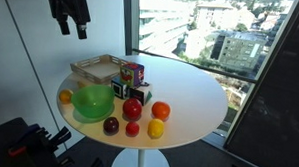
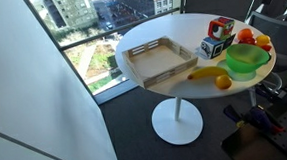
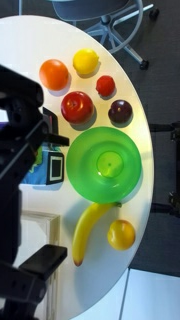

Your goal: Pick up the block with blue and red image on top and place it in wooden tray

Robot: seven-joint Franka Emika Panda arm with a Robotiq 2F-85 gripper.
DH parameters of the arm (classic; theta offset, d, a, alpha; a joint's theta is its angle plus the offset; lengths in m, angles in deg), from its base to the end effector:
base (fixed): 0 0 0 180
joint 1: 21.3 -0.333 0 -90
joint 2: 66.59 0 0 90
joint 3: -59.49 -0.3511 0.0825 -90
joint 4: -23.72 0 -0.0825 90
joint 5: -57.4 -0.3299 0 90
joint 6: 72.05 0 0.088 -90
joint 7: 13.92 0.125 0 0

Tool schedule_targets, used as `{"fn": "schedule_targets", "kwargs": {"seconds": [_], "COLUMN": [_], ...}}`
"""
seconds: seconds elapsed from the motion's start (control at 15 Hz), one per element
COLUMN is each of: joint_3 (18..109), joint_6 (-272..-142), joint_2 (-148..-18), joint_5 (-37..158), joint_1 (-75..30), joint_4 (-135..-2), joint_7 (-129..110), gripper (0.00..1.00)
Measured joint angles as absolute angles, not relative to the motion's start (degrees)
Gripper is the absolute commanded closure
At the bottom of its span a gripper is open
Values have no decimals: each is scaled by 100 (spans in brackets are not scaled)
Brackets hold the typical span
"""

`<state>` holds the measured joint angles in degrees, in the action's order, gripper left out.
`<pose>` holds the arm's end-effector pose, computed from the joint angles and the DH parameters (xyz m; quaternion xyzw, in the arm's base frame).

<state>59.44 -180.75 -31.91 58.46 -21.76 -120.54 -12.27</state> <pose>0.2926 0.0010 0.5095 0.9999 -0.0070 -0.0075 0.0091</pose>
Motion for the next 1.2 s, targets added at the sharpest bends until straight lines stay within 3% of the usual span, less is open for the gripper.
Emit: {"fn": "schedule_targets", "kwargs": {"seconds": [1.2], "joint_3": [5908], "joint_6": [-18153], "joint_2": [-3391], "joint_5": [5847], "joint_1": [-2176], "joint_4": [-11873], "joint_7": [-1225], "gripper": [0]}}
